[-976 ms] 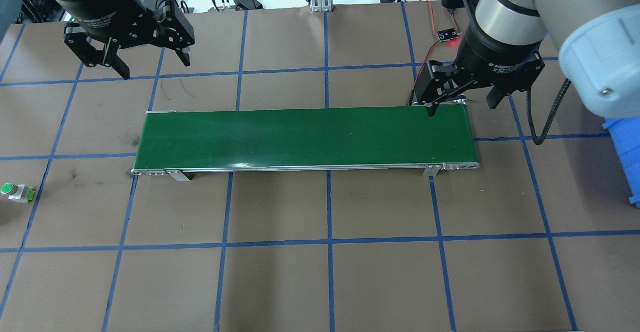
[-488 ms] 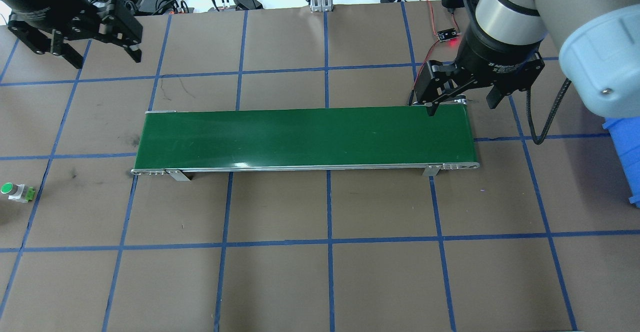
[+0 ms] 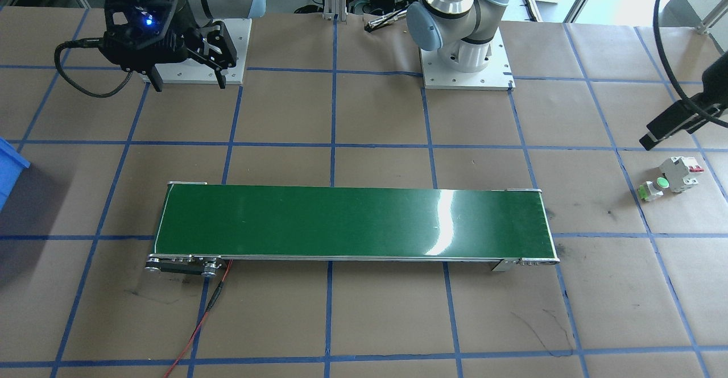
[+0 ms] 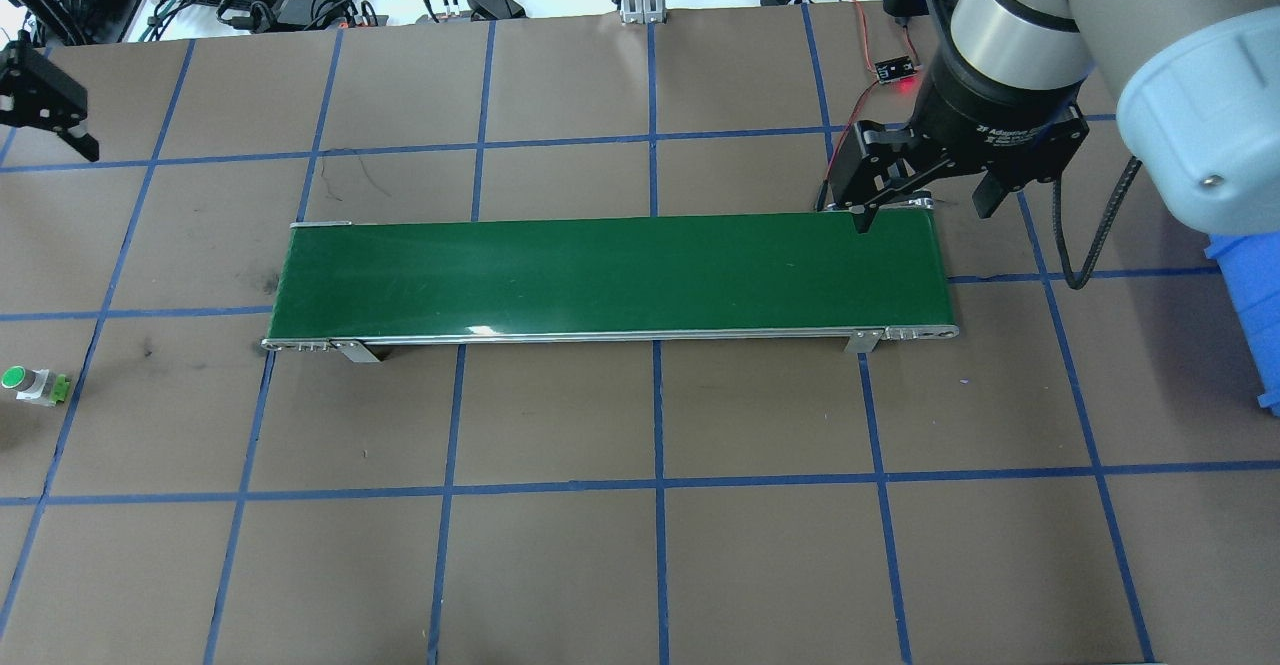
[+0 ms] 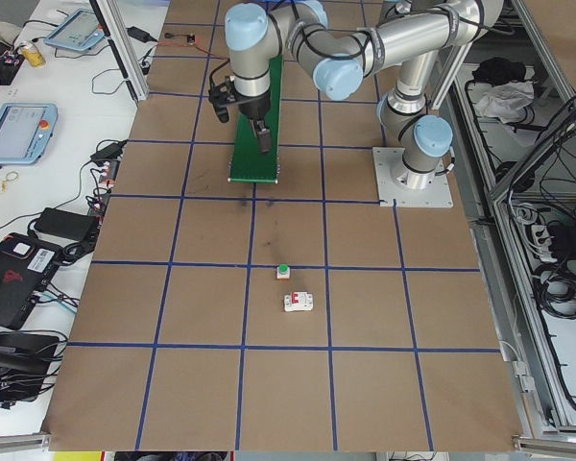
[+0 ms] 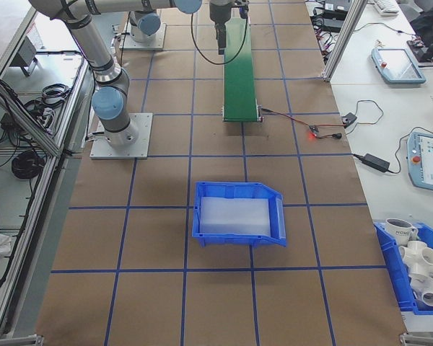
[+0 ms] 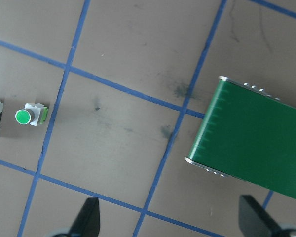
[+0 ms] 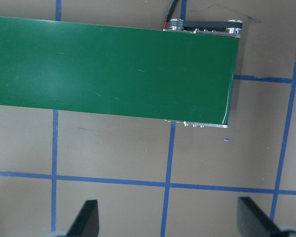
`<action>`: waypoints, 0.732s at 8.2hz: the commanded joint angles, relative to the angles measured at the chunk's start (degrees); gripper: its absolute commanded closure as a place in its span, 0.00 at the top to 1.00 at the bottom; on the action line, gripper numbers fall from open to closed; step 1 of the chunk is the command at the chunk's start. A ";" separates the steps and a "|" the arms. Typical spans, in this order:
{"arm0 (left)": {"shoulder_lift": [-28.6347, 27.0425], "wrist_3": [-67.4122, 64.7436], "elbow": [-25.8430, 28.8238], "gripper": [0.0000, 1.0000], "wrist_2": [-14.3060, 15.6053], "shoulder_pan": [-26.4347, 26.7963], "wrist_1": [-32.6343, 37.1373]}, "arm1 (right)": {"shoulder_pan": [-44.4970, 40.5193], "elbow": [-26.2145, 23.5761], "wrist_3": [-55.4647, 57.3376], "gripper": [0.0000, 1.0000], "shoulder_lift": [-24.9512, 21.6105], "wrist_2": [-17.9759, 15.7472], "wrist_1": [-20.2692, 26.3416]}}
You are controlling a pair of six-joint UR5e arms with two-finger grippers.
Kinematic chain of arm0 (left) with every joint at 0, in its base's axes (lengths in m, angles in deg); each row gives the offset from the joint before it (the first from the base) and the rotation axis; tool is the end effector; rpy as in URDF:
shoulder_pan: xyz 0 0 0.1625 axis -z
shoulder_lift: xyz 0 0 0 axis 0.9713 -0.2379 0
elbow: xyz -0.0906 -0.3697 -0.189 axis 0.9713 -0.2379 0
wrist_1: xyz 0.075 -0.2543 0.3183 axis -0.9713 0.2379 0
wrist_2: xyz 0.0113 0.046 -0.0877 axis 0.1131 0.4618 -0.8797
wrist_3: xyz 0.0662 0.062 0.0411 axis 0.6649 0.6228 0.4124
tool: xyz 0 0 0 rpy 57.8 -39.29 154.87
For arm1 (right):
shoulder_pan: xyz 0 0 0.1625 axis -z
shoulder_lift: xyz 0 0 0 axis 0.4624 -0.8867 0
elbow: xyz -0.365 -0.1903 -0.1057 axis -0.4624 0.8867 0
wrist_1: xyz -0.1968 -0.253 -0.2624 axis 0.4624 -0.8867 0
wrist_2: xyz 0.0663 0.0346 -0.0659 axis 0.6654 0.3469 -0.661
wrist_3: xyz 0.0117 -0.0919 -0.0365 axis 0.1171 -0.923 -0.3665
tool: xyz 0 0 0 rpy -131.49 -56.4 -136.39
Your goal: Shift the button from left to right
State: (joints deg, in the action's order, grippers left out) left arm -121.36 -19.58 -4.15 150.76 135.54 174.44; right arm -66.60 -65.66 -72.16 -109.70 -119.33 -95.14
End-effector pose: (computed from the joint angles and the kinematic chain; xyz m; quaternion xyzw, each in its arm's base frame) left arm 0.1547 -0.5196 0.4853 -0.1847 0.9827 0.0146 0.0003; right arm 0.1655 -0.4426 0.5011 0.0399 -0.9992 0.0049 0.0006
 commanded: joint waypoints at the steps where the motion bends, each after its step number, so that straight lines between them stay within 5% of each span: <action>1: -8.10 3.96 -0.44 1.00 4.88 -7.53 -1.70 | 0.01 0.00 0.00 1.00 -0.07 0.00 0.01; 2: -11.70 7.09 -0.62 1.00 11.02 -8.05 -9.02 | -0.08 0.00 0.00 1.00 0.02 0.00 0.01; 6: -14.89 25.72 -1.32 1.00 11.70 -10.94 -12.95 | 0.01 0.00 0.00 1.00 -0.07 0.00 0.01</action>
State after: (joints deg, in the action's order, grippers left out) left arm -135.08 -0.80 -5.35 162.56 126.75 163.14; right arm -66.61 -65.66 -72.17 -109.71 -119.33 -95.13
